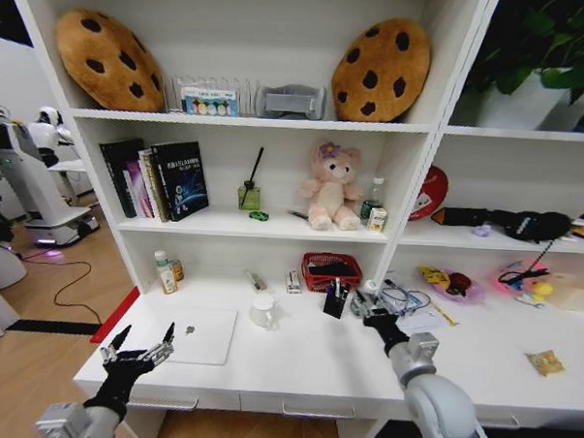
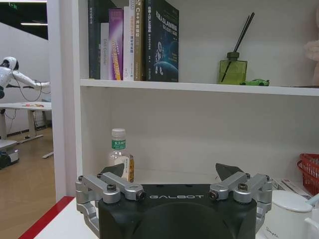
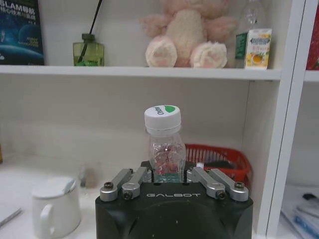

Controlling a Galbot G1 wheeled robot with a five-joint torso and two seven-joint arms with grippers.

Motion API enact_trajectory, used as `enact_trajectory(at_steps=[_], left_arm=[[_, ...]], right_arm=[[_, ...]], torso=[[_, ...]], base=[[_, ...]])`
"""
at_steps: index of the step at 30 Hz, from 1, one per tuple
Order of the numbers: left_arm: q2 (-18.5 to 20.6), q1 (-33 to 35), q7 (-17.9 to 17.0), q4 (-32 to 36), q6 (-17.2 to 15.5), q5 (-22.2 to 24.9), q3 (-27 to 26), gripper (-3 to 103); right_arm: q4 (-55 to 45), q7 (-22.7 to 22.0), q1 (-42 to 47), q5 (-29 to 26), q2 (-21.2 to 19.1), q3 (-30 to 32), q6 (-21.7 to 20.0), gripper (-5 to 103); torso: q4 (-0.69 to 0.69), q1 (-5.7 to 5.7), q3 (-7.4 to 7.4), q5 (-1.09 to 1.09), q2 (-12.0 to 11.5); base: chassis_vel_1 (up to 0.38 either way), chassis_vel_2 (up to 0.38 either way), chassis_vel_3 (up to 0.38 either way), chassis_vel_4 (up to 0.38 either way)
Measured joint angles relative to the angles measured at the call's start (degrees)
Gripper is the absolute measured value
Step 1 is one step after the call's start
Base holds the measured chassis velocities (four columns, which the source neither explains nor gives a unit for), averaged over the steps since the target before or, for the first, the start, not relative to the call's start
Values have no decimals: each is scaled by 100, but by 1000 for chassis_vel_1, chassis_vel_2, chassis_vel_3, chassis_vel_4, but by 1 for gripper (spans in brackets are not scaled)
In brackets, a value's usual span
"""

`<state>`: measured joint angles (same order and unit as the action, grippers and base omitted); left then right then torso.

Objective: Organize the objects on the table.

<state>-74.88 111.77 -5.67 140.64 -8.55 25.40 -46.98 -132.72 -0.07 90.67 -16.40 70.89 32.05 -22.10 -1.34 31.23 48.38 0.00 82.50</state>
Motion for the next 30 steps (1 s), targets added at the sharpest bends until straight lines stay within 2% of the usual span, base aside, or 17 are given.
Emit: enact_trajectory(at_steps=[2,5,14,26,29,30], left_arm=[[0,0,0,0,0,0,0,100],[0,0,1,0,0,0,0,100],[0,0,1,-1,0,0,0,100],[0,0,0,0,0,0,0,100],[0,0,1,0,0,0,0,100],[0,0,1,0,0,0,0,100]], right_arm=[[-417,-88,655,307,140,-3,-155,25],[-798,-167,1105,522,233,6,-286,25],[-1100,-382,1426,722,373,-58,-517,25],[-740,-277,1552,869,509,-140,-372,25],[-327,-164,1565,870,554,-151,-613,25],[-55,-63,1564,908,577,-144,-809,25]], torso=[[-4,-1,0,-1,1],[-3,-1,-1,-2,0],[0,1,1,0,-2],[0,0,1,-2,-1],[1,-3,0,1,0],[0,-5,-2,-2,2]], base=[[0,0,0,0],[0,0,0,0],[35,-29,-34,44],[207,-212,-203,201],[225,-257,-249,258],[205,-163,-193,195]])
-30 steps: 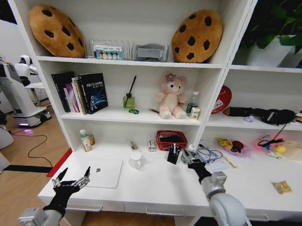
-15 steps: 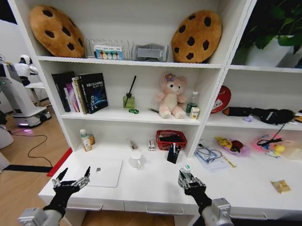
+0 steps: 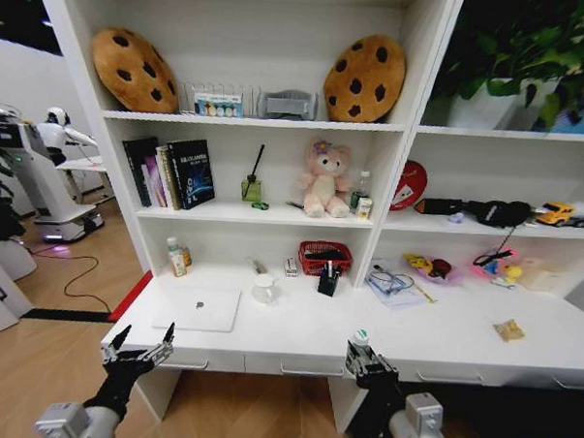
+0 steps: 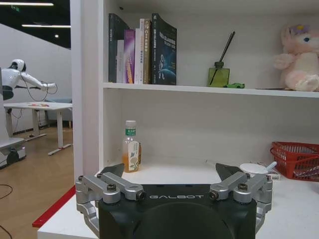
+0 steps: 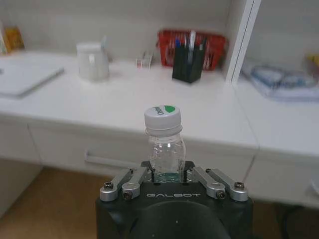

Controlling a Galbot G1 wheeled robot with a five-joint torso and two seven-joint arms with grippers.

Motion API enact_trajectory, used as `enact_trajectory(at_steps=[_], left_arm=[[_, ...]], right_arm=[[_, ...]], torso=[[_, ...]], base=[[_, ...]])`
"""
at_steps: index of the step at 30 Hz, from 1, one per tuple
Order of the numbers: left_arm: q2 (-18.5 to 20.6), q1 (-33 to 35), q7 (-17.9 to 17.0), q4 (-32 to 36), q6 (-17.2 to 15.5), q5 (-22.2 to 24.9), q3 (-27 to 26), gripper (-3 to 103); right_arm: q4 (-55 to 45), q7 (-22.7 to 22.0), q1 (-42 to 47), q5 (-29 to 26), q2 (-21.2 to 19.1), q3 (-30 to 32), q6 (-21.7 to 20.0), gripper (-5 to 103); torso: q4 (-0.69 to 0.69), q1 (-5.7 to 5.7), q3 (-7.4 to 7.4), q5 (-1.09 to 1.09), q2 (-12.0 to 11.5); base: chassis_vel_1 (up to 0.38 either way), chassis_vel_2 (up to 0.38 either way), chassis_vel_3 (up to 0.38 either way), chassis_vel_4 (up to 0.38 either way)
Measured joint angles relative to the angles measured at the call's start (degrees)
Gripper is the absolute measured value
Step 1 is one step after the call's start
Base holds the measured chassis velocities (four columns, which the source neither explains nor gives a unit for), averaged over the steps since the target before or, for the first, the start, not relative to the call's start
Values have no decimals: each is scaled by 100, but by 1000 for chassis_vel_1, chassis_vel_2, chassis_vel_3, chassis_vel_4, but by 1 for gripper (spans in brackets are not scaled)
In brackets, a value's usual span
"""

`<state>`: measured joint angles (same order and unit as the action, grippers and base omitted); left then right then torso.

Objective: Organize the objects on the table.

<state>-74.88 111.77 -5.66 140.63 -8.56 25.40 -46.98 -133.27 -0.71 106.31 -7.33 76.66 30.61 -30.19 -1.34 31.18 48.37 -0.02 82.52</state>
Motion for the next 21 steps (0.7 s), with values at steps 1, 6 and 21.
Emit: enact_trajectory(at_steps=[1,6,21], left_arm=[[0,1,-1,0,0,0,-1,100],[0,0,1,0,0,0,0,100],[0,-1,-1,0,0,0,0,100]], right_arm=[[391,136,-3,187,51,17,-65,25],[1089,567,20,534,274,119,-54,25],[4250,332,-1093,708,249,354,211,25]], torso=[[1,-3,-1,3,2],[-3,0,1,4,0],[0,4,2,2,-3]], base=[[156,-163,-133,137],[21,-47,-74,93],[-31,20,39,-14]])
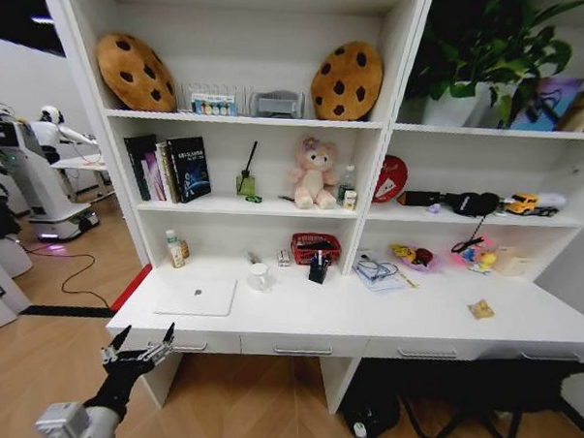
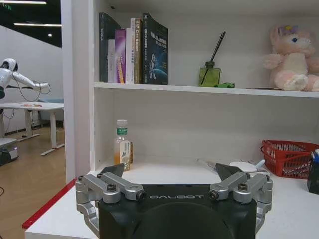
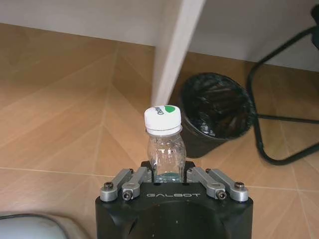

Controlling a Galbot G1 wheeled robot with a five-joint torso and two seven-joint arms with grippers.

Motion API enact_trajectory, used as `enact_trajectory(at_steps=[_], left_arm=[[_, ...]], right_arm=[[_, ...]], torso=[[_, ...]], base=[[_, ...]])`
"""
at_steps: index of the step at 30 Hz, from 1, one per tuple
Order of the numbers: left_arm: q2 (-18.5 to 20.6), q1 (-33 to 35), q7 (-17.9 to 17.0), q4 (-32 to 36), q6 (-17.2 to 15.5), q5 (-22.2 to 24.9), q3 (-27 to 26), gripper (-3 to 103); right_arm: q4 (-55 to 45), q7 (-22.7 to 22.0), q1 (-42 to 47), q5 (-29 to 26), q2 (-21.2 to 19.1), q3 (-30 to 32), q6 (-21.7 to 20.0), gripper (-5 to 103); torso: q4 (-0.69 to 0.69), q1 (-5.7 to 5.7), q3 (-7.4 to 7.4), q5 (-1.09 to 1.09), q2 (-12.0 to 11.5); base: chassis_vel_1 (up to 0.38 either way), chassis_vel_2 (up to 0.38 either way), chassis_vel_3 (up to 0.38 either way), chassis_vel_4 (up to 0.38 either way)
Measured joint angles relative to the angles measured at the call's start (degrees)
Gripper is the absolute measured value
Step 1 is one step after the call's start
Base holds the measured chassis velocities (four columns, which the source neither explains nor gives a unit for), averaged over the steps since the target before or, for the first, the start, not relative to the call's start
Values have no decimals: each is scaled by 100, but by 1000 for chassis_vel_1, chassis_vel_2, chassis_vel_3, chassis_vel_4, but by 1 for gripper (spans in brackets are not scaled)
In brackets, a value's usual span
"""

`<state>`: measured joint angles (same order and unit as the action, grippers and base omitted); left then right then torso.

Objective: Organize the objects on the table.

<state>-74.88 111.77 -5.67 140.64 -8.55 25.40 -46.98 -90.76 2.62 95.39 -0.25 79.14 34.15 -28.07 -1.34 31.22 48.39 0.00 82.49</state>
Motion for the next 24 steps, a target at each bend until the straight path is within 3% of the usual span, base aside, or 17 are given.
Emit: enact_trajectory(at_steps=[12,24], left_arm=[[0,0,0,0,0,0,0,100],[0,1,0,0,0,0,0,100]], right_arm=[[312,-145,-439,-221,-93,93,142,25],[413,-143,-436,-204,-84,91,567,25]], torso=[[0,1,1,2,0],[0,0,0,-2,1]], base=[[-86,-141,82,137],[-234,-284,239,285]])
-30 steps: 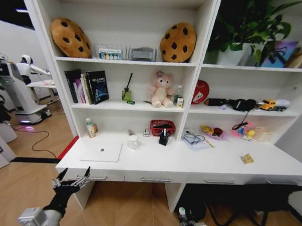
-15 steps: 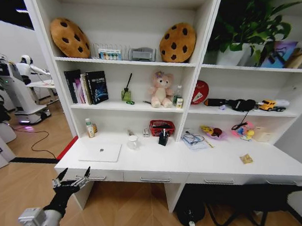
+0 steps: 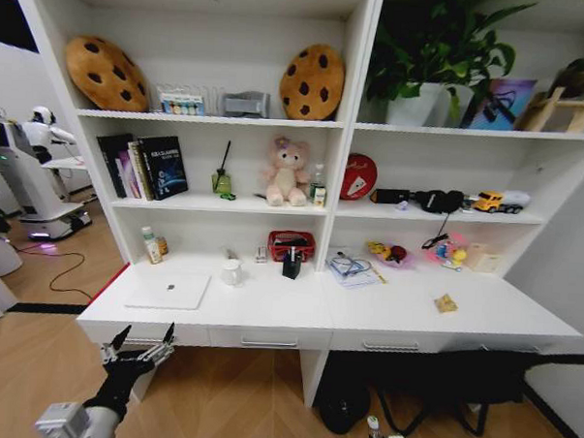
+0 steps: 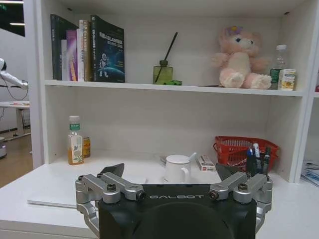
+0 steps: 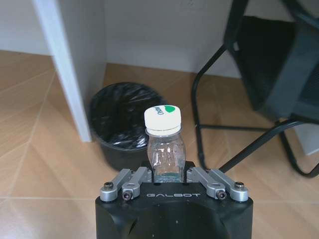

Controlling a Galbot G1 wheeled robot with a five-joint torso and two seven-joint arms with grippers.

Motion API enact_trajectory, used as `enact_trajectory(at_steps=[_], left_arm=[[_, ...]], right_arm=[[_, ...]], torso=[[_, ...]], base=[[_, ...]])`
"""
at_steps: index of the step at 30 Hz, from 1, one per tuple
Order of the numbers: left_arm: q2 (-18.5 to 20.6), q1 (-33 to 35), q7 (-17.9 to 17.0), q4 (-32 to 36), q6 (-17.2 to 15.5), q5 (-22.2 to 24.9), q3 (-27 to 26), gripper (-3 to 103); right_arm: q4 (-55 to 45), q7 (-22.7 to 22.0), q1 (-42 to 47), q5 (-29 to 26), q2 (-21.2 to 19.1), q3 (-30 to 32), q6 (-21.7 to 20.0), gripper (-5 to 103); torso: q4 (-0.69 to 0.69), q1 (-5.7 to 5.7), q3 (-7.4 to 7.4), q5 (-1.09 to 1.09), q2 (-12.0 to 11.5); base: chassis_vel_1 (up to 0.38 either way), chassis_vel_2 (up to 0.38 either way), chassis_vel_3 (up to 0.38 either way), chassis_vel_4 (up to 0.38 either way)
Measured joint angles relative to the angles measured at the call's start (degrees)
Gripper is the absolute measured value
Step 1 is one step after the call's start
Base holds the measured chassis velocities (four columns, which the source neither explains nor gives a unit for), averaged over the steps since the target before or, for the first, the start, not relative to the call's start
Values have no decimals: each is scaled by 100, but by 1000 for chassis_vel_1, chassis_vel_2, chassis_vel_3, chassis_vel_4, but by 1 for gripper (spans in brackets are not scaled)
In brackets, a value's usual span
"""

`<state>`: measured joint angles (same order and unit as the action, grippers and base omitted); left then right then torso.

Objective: Organize the objects on the table.

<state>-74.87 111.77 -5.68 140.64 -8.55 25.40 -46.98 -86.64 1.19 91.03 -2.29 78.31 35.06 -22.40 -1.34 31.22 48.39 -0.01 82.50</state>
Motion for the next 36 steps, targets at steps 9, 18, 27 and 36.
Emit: enact_trajectory(at_steps=[9,18,27,36], left_arm=[[-1,0,4,0,0,0,2,100],[1,0,2,0,0,0,-2,100],[0,0,2,0,0,0,0,100],[0,-1,2,0,0,0,1,100]], right_arm=[[120,-184,-170,102,107,-125,200,25],[223,3,-381,157,129,-141,135,25],[378,178,-512,267,138,-196,218,25],[512,752,-628,767,184,-234,621,25]], torso=[[-2,0,0,-2,0],[2,1,0,1,-1],[0,-2,0,3,0],[-2,5,1,0,-3]], base=[[-180,-247,230,207],[24,61,-8,-53],[-62,35,33,-39],[-164,146,160,-128]])
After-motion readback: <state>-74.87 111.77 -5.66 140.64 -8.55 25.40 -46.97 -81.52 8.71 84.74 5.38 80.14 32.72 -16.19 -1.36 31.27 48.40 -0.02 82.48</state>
